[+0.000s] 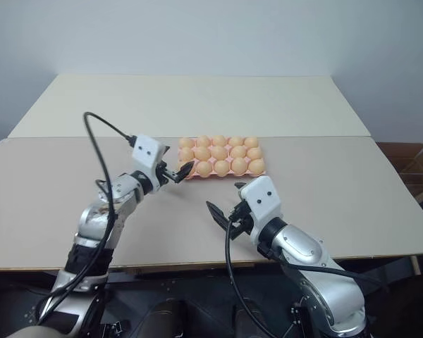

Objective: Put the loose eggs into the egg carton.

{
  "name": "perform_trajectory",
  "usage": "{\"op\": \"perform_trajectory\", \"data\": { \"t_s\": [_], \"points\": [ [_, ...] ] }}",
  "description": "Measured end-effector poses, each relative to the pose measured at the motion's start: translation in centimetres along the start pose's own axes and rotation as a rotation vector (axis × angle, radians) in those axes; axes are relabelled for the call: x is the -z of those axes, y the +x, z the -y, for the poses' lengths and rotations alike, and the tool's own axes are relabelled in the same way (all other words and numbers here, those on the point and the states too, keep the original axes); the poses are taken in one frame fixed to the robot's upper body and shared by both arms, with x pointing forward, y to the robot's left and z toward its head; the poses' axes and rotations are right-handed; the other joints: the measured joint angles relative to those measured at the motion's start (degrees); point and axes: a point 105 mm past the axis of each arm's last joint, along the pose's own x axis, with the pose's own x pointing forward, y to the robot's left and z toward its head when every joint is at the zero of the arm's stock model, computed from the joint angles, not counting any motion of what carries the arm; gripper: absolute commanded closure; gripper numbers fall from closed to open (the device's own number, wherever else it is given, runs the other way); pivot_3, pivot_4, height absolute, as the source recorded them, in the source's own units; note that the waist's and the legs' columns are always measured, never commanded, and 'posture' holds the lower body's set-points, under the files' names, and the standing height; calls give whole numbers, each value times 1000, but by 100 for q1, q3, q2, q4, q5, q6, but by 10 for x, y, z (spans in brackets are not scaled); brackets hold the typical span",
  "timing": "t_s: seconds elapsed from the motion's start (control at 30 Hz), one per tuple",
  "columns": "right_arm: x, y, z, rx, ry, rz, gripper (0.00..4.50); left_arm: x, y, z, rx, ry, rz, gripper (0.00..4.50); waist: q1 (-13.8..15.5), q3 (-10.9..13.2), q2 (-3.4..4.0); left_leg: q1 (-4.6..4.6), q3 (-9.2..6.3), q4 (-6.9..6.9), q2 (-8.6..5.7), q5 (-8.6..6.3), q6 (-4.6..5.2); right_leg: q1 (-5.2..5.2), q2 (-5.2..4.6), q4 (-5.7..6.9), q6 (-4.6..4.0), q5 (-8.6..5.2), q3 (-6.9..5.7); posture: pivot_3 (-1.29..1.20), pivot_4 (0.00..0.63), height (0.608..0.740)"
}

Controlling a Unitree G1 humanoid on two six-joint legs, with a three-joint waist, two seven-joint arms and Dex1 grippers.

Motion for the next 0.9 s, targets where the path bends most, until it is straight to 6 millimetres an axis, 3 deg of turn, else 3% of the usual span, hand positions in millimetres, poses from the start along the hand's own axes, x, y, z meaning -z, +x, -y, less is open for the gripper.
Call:
{"op": "perform_trajectory", "data": {
  "t_s": [0.2,0.33,0.47,0.67,0.9],
  "points": [
    [6,-1,24,204,26,120,0,10,-55,-14,-187,-61,41,7,5,-1,0,6,3,-1,0,0,-1,7,-4,-7,0,0,0,0,150,740],
    [23,-3,45,381,29,195,0,33,-88,-16,-350,-128,12,7,28,0,0,7,7,-1,0,0,-1,7,-8,-6,0,0,0,0,150,740],
    [42,-19,68,494,49,228,0,43,-114,-18,-506,-170,21,7,35,-1,0,9,10,1,-1,0,-1,11,-10,-11,0,2,0,0,150,740],
    [60,-32,89,561,77,233,0,38,-125,-22,-626,-138,61,7,11,-1,0,14,13,1,4,0,-1,9,-4,-7,-4,2,4,0,150,740],
    [72,-34,99,528,40,178,0,25,-120,-26,-624,-51,85,7,25,-1,1,12,14,1,1,0,-1,10,-5,-8,-4,2,5,0,150,740]
  ]
}}
